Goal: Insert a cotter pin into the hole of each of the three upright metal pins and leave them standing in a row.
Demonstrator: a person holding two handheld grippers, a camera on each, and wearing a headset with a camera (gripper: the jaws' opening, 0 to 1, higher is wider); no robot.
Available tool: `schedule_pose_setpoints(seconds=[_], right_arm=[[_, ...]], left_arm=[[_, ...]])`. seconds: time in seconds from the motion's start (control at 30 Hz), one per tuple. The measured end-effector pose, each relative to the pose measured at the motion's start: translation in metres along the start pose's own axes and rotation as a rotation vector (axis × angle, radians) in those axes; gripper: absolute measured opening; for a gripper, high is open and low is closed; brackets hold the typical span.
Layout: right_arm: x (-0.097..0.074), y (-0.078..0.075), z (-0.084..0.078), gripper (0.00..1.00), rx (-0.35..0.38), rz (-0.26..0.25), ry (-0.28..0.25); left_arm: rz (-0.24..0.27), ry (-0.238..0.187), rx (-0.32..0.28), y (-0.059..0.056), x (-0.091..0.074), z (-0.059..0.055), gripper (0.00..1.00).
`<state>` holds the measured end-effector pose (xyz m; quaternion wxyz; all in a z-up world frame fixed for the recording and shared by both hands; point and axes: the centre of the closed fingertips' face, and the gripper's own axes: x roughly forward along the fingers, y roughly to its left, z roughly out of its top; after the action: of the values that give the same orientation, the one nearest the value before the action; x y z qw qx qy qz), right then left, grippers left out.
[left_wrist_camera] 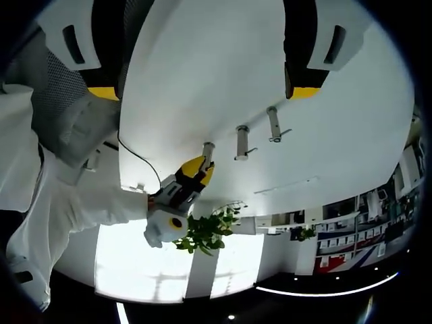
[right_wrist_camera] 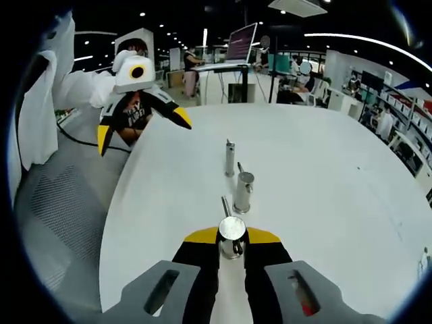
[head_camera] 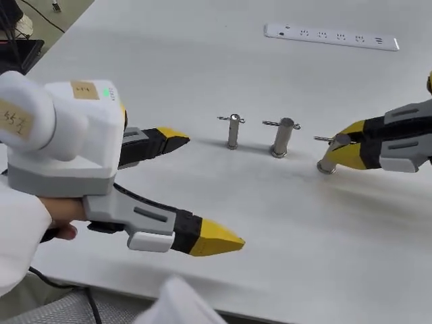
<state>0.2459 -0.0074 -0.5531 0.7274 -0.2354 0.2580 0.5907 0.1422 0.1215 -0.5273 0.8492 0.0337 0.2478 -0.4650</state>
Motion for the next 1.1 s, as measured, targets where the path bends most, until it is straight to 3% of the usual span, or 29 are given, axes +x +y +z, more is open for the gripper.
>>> schedule_pose_setpoints(seconds=[0.47, 0.83, 1.1], right_arm=[[0.009, -0.013, -0.019, 0.07, 0.066, -0.018, 0.005], [0.011, -0.023, -0.019, 0.08, 0.064, -0.021, 0.002], [0.013, -0.021, -0.015, 0.08, 0.059, 0.000, -0.017]], left_arm=[[0.009, 0.002, -0.009, 0.002, 0.001, 0.001, 0.99], [0.011, 0.010, -0.017, 0.002, 0.000, -0.001, 0.99], [0.014, 0.024, -0.025, 0.003, 0.001, -0.004, 0.99]])
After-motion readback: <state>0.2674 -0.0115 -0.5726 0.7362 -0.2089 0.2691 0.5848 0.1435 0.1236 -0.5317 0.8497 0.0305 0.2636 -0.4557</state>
